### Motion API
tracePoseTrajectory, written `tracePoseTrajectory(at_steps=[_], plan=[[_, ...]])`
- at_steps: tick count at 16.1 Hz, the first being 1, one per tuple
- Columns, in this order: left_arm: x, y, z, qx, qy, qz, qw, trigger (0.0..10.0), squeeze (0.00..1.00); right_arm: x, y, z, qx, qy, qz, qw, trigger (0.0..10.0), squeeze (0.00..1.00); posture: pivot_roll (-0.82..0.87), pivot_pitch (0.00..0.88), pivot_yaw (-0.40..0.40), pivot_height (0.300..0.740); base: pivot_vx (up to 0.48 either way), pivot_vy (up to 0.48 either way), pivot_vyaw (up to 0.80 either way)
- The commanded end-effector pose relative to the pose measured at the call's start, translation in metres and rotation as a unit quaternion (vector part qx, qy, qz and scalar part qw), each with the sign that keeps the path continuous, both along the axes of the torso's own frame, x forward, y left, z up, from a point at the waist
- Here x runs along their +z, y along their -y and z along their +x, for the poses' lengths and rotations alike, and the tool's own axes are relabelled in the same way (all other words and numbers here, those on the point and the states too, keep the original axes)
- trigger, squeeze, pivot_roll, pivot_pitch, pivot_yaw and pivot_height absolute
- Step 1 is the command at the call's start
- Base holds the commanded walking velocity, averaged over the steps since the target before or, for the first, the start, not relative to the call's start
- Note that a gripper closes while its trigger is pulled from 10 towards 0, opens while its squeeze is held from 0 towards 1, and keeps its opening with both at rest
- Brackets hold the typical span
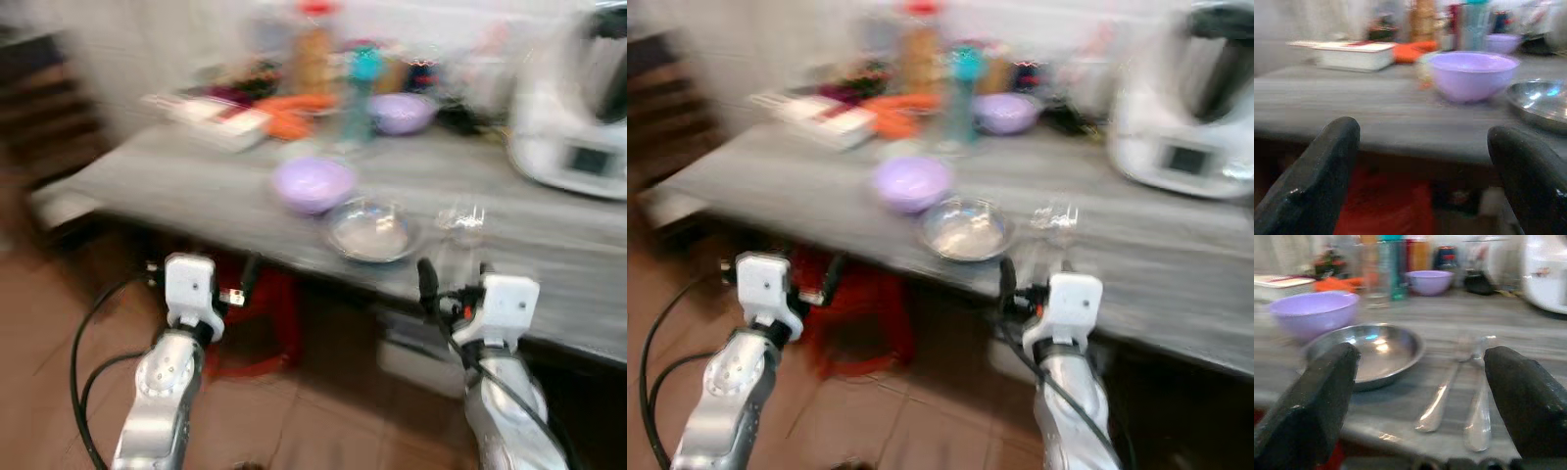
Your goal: Setting the table
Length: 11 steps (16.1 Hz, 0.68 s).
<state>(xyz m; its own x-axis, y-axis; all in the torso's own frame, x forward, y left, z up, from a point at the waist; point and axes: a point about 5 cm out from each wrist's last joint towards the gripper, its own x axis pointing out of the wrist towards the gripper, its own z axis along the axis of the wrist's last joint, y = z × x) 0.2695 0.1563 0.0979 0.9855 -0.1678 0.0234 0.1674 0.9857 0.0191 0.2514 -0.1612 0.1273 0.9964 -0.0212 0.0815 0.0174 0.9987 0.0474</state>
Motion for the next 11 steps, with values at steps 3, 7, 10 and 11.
tracePoseTrajectory(at_steps=[3, 7, 10, 11], plan=[[0.008, 0.005, 0.006, -0.019, 0.012, 0.005, 1.000, 10.0, 0.00, -0.004, 0.007, 0.000, -0.024, -0.004, 0.009, 1.000, 10.0, 0.00, 0.00, 0.000, 0.027, 0.740, -0.296, 0.000, 0.00], [0.007, 0.008, 0.008, -0.030, 0.009, 0.005, 1.000, 10.0, 0.00, -0.005, 0.011, -0.002, -0.040, -0.004, 0.005, 0.999, 10.0, 0.00, -0.01, 0.000, 0.035, 0.740, -0.293, 0.000, 0.00], [0.009, 0.013, 0.011, -0.038, 0.011, 0.002, 0.999, 10.0, 0.00, -0.004, 0.019, -0.001, -0.050, -0.003, -0.001, 0.999, 10.0, 0.00, -0.02, 0.000, 0.035, 0.740, -0.285, 0.000, 0.00], [0.009, 0.014, 0.011, -0.039, 0.011, 0.002, 0.999, 10.0, 0.00, -0.004, 0.019, 0.001, -0.050, -0.002, -0.003, 0.999, 10.0, 0.00, -0.02, 0.000, 0.032, 0.740, -0.274, 0.000, 0.00]])
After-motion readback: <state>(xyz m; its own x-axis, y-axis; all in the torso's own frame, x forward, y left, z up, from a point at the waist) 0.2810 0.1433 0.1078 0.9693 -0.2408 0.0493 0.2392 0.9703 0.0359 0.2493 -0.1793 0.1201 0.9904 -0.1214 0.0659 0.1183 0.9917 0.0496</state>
